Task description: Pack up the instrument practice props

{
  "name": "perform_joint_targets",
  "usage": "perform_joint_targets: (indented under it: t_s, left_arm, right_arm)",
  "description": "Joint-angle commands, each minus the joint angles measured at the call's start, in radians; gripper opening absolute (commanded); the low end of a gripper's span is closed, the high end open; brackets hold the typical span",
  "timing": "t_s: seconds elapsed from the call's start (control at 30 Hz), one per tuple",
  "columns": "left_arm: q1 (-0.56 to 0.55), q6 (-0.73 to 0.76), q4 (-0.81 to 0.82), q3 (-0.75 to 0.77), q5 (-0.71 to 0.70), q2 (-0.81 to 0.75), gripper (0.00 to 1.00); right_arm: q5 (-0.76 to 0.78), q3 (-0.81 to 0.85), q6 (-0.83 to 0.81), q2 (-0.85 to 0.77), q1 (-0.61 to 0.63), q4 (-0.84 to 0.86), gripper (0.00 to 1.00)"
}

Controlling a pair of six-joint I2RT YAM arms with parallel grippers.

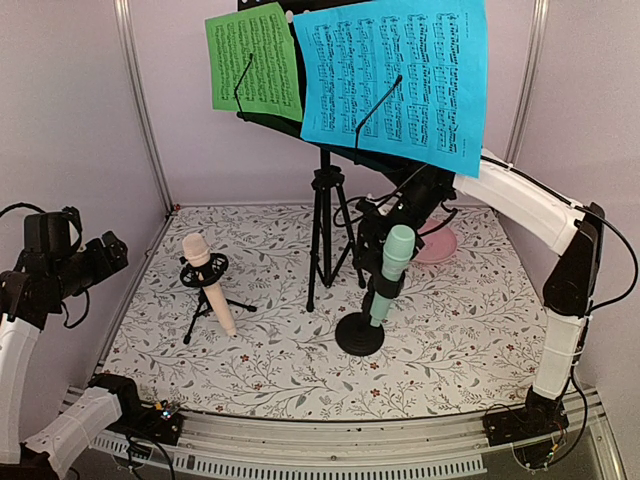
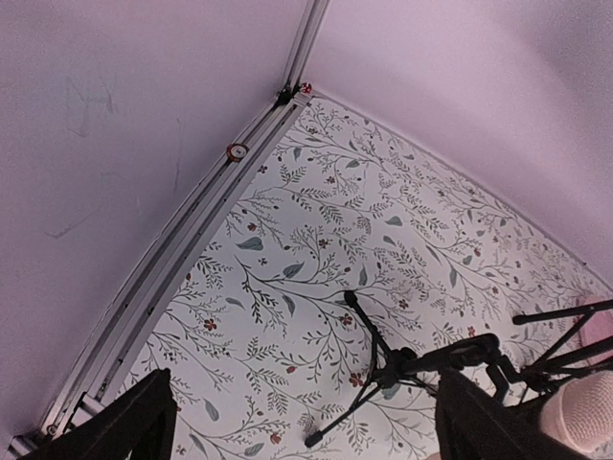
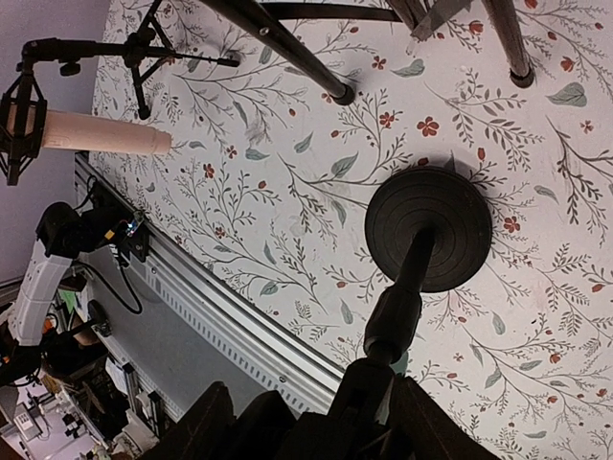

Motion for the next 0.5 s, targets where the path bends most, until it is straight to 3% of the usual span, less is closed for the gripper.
perform_joint_targets:
  t_s: [0.0,0.07,0.27,0.47]
  left_arm:
    - [-0.006,-0.005,0.012,-0.006,-0.006,-0.004,0.94]
    - [-0.007,-0.005,0.012,-0.006,-0.006,-0.004,0.95]
    - [-0.007,-0.004,0.012,-0.006,-0.005,0.002,0.94]
    - [-0.007,-0.001,0.014,-0.007,0.000,0.010,0.94]
  right_arm:
    - [-0.007,0.039,-0.038,-0.002,0.006,0.030,0.57]
    - [0.010,0.039,-0.047,-0.008,0.007,0.022,0.60]
    - [0.039,0.043,-0.071,-0.028,0.005,0.010,0.79]
    - [0.050,0.049,-0.081,-0.047,0.005,0.005,0.86]
